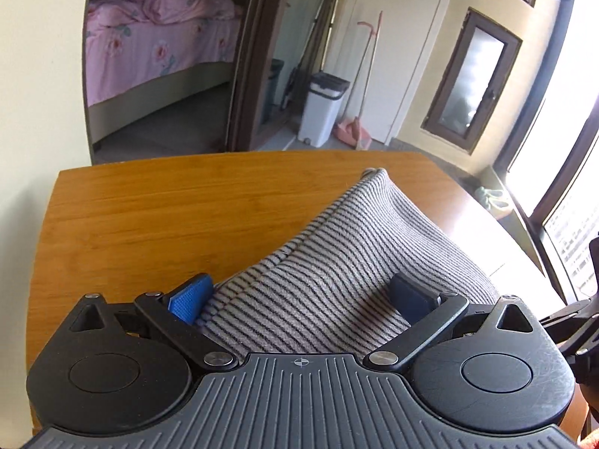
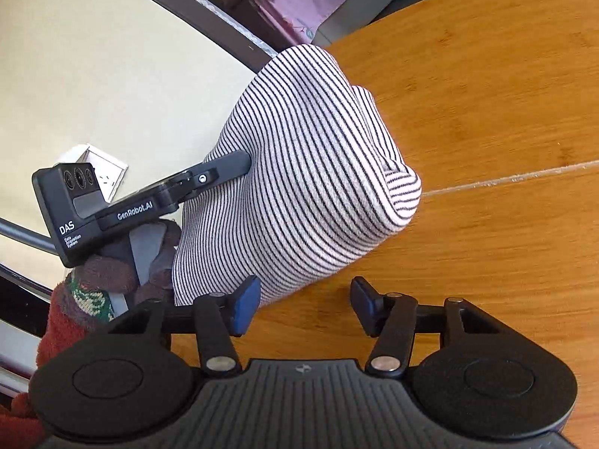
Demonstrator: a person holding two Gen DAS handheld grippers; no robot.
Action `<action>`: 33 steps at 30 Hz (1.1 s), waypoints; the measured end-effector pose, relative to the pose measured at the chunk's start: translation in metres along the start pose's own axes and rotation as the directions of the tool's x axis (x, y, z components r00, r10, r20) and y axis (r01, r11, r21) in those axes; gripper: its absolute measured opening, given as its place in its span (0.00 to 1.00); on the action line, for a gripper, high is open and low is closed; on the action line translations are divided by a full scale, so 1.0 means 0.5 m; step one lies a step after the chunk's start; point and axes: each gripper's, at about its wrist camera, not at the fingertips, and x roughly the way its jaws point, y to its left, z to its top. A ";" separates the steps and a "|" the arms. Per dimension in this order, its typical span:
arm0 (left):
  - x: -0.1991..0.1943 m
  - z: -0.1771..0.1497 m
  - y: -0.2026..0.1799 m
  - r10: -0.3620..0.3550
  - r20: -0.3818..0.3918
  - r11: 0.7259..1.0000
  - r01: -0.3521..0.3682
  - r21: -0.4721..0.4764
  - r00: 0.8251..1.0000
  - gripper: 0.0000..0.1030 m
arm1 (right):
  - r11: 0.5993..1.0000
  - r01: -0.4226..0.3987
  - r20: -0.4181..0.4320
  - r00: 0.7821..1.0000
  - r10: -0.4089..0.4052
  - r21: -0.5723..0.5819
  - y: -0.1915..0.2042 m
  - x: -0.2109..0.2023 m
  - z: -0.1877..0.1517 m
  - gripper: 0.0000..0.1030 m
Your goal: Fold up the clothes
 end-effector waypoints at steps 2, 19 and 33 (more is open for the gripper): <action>-0.019 -0.012 0.009 0.036 -0.002 0.999 -0.036 -0.003 0.999 0.99 | 0.999 0.032 0.025 0.999 -0.031 -0.042 0.012 0.013 0.023 0.52; -0.158 -0.086 -0.009 -0.083 0.092 0.985 0.095 -0.142 0.992 0.99 | 0.841 0.375 0.366 0.901 -0.232 -0.391 0.131 0.058 0.132 0.76; -0.083 -0.069 0.051 0.006 0.043 0.956 0.007 -0.292 0.999 0.81 | 0.722 0.379 0.316 0.920 -0.231 -0.579 0.146 0.080 -0.001 0.77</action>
